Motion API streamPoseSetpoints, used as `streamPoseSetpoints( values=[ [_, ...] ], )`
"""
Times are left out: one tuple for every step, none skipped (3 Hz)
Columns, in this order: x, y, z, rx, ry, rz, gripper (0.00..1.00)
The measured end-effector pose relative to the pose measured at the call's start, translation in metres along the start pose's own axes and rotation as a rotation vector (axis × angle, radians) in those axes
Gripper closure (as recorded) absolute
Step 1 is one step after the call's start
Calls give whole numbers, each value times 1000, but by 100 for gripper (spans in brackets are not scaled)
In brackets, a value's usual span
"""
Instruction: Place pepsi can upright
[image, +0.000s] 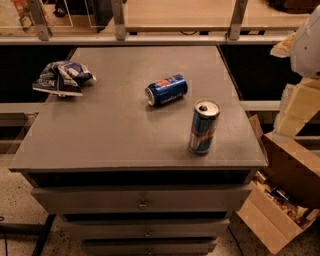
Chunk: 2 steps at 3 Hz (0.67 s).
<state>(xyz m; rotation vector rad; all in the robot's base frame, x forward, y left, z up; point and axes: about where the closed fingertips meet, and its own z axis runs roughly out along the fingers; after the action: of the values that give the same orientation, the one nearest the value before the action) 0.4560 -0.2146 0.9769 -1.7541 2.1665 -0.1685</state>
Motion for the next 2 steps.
streamPoseSetpoints(
  values=[
    [-8,-31,11,101,9,-128,0],
    [-23,-70,30,207,30,-301,0]
  ],
)
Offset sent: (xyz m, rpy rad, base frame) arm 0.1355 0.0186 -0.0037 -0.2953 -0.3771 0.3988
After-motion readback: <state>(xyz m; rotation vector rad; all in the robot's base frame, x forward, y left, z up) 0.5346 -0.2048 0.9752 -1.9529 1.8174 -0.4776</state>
